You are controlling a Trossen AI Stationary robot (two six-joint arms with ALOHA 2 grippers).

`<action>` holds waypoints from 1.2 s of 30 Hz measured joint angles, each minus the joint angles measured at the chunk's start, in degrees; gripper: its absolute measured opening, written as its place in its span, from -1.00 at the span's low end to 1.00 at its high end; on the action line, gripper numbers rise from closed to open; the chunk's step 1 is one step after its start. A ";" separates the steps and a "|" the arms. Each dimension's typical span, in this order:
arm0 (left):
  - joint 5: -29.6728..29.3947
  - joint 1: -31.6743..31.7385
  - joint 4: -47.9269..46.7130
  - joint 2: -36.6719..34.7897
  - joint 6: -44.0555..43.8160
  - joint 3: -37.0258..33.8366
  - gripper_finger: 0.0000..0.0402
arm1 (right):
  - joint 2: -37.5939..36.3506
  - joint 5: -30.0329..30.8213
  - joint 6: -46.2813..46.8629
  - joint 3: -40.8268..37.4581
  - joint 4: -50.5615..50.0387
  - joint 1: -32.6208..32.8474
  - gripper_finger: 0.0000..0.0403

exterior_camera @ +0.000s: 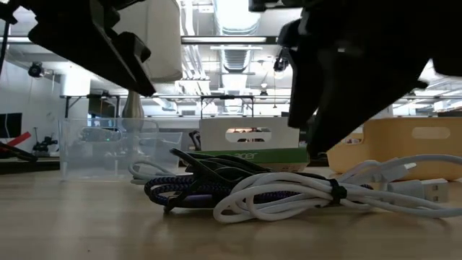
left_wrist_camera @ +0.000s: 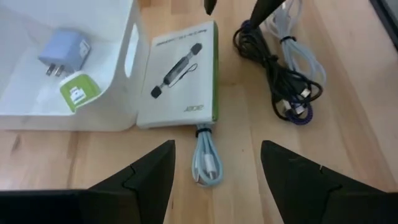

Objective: Pick and place items into bin
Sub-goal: Put the white card reader box into the yellow bin

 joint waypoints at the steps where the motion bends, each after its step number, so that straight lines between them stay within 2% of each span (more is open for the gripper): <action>1: 0.02 -0.02 -0.63 0.00 -0.01 0.00 0.10 | 1.05 0.24 1.61 1.11 -0.93 -0.32 0.24; 7: 0.26 -1.09 -2.67 -0.06 -0.06 -0.19 0.10 | 6.61 0.47 4.58 5.57 -2.67 -2.92 0.18; 16: 0.41 -2.78 -2.67 -0.25 -0.10 -0.83 0.10 | 10.70 1.13 5.99 9.99 -4.49 -4.88 0.04; 24: 0.41 -3.32 -1.91 -0.26 -0.06 -0.83 0.10 | 10.17 3.61 12.30 9.98 -8.05 -5.66 -0.34; 32: 0.41 -3.32 -1.58 -0.26 -0.05 -0.83 0.10 | 8.12 1.90 12.00 17.45 -10.23 -4.43 -0.78; 34: 0.39 -3.32 -1.45 -0.26 -0.08 -0.83 0.10 | 6.92 0.14 15.44 20.28 -11.39 -3.32 -0.83; 36: 0.39 -3.32 -1.26 -0.26 -0.10 -0.83 0.10 | 5.82 -2.58 23.12 23.11 -14.55 -2.24 -0.83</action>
